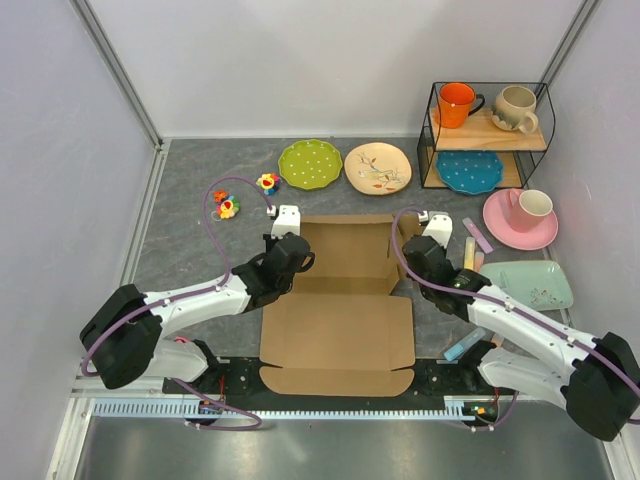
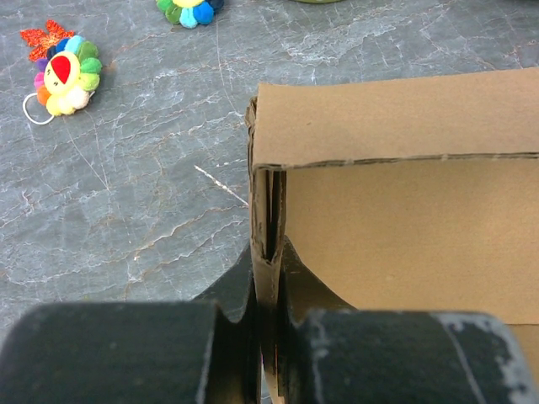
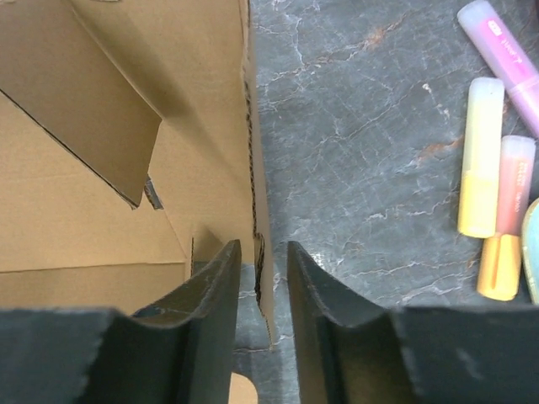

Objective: Fold the paper box

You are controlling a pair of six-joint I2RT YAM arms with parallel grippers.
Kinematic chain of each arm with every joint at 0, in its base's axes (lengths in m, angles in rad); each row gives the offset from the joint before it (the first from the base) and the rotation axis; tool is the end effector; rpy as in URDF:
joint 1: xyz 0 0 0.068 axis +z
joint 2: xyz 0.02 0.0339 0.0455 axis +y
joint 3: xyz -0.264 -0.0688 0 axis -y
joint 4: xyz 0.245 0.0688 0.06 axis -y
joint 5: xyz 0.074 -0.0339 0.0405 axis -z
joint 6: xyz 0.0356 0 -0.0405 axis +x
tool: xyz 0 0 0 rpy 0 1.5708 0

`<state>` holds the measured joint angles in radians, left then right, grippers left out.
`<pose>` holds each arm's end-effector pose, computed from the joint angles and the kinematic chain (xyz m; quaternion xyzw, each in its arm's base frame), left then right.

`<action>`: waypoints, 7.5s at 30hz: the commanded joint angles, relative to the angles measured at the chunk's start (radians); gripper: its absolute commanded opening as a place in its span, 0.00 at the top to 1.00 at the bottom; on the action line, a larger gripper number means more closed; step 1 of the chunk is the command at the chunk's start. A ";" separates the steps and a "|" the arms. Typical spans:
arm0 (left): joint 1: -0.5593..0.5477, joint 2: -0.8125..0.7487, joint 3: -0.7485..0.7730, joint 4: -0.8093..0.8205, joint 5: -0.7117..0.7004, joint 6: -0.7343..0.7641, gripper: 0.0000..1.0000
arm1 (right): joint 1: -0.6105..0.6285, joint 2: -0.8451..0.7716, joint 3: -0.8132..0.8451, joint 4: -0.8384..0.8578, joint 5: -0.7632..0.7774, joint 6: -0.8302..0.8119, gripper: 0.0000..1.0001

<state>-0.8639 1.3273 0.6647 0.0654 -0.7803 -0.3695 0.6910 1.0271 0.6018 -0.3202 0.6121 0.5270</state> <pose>0.1934 -0.1879 0.2105 0.0275 0.8361 0.0240 0.5474 0.1727 0.1162 0.2230 0.0489 0.8805 -0.0076 0.4715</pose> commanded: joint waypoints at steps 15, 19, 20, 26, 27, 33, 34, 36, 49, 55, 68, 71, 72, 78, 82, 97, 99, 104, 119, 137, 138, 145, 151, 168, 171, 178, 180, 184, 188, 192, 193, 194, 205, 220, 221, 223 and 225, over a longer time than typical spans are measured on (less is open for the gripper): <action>-0.011 0.000 -0.013 -0.009 -0.004 0.012 0.98 | 0.001 -0.202 0.016 0.024 -0.090 0.013 1.00; -0.009 0.001 -0.007 -0.007 -0.004 0.006 0.98 | 0.005 -0.225 0.016 0.023 -0.136 0.013 1.00; -0.009 0.003 -0.004 -0.009 -0.004 0.006 0.98 | 0.008 -0.222 0.018 0.024 -0.146 0.014 1.00; -0.012 0.006 0.022 -0.009 0.012 0.000 0.98 | 0.079 -0.161 0.000 0.056 -0.167 0.011 1.00; -0.014 0.006 0.026 -0.009 0.013 0.000 0.98 | 0.090 -0.154 -0.003 0.064 -0.167 0.011 1.00; -0.014 0.016 0.044 -0.009 0.016 0.000 0.98 | 0.160 -0.105 -0.019 0.086 -0.158 0.016 0.95; -0.015 0.021 0.045 -0.009 0.016 0.000 0.98 | 0.166 -0.098 -0.022 0.087 -0.160 0.018 0.94; -0.014 0.026 0.047 -0.007 0.016 -0.002 0.98 | 0.176 -0.076 -0.028 0.089 -0.164 0.018 0.92; -0.014 0.058 0.010 0.059 -0.014 0.024 0.98 | 0.183 -0.286 0.038 -0.019 -0.033 -0.005 0.37; -0.015 0.073 -0.007 0.088 -0.025 0.034 0.98 | 0.182 -0.413 0.107 -0.080 0.165 0.016 0.30; -0.014 0.016 -0.099 0.192 -0.025 0.029 0.98 | -0.205 -0.227 -0.006 -0.044 -0.021 0.262 0.60; -0.014 0.016 -0.100 0.194 -0.024 0.037 0.98 | -0.231 -0.188 -0.077 0.121 -0.201 0.210 0.58; -0.014 0.015 -0.099 0.194 -0.023 0.040 0.98 | -0.231 -0.182 -0.104 0.159 -0.250 0.171 0.54; -0.014 0.019 -0.094 0.206 -0.022 0.072 0.98 | -0.231 -0.197 -0.174 0.322 -0.492 0.104 0.41; -0.014 0.036 -0.082 0.215 -0.020 0.096 0.98 | -0.231 -0.190 -0.186 0.371 -0.560 0.071 0.38; -0.014 0.050 -0.056 0.205 0.019 0.118 0.98 | -0.231 -0.269 -0.165 0.426 -0.604 -0.002 0.33; -0.014 0.049 -0.057 0.203 0.019 0.118 0.98 | -0.231 -0.295 -0.174 0.425 -0.595 -0.004 0.33; -0.014 0.049 -0.062 0.203 0.023 0.115 0.98 | -0.229 -0.230 -0.172 0.415 -0.609 -0.025 0.32; -0.015 0.024 -0.073 0.254 0.052 0.147 0.98 | -0.055 0.079 -0.034 0.475 -0.286 -0.125 0.33; -0.015 -0.025 -0.086 0.269 0.044 0.155 0.98 | 0.007 0.289 0.023 0.434 0.081 -0.136 0.94; -0.015 -0.027 -0.086 0.271 0.044 0.155 0.98 | 0.007 0.292 0.024 0.435 0.074 -0.136 0.88; -0.015 -0.031 -0.088 0.272 0.041 0.158 0.98 | 0.010 0.367 0.076 0.386 0.130 -0.124 1.00; -0.015 -0.031 -0.088 0.274 0.029 0.158 0.98 | 0.012 0.332 0.035 0.403 0.086 -0.105 0.98; -0.011 0.009 -0.276 0.970 -0.068 0.276 0.96 | 0.044 0.117 -0.201 0.830 0.100 -0.231 1.00; -0.007 0.079 -0.310 1.190 -0.053 0.326 0.91 | 0.042 0.122 -0.212 0.941 0.138 -0.265 1.00; -0.004 0.297 -0.185 1.430 -0.088 0.497 0.95 | 0.042 0.299 -0.160 1.130 0.189 -0.348 0.99; -0.004 0.334 -0.172 1.429 -0.102 0.491 0.96 | 0.042 0.344 -0.145 1.121 0.189 -0.332 0.98; -0.014 0.403 -0.195 1.342 -0.174 0.404 0.97 | 0.041 0.406 -0.181 1.086 0.189 -0.210 0.84; -0.018 0.403 -0.276 1.321 -0.197 0.311 0.97 | 0.042 0.361 -0.238 0.988 0.176 -0.122 0.60; -0.020 0.414 -0.267 1.334 -0.226 0.368 0.98 | 0.048 0.245 -0.234 0.819 0.097 -0.098 0.40; -0.021 0.415 -0.264 1.341 -0.226 0.401 0.98 | 0.056 0.223 -0.229 0.784 0.084 -0.097 0.38; -0.021 0.420 -0.255 1.349 -0.226 0.415 0.98 | 0.064 0.197 -0.220 0.711 0.074 -0.097 0.36; -0.020 0.460 -0.198 1.430 -0.160 0.626 0.98 | 0.114 -0.364 -0.166 0.270 0.029 -0.065 0.04; -0.021 0.483 -0.254 1.470 -0.037 0.564 0.98 | -0.247 -0.049 0.127 0.443 -0.357 0.079 0.02; -0.021 0.487 -0.254 1.470 -0.033 0.563 0.98 | -0.264 -0.021 0.145 0.461 -0.377 0.085 0.02; -0.021 0.490 -0.254 1.466 -0.028 0.557 0.98 | -0.304 0.046 0.153 0.489 -0.441 0.087 0.02; -0.021 0.489 -0.257 1.461 -0.028 0.544 0.98 | -0.326 0.115 0.167 0.507 -0.482 0.090 0.02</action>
<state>-0.8803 1.7840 0.4412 1.4391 -0.8509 0.1734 0.4061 1.0534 0.7086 0.0875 0.3023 0.5739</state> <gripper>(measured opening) 0.100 0.982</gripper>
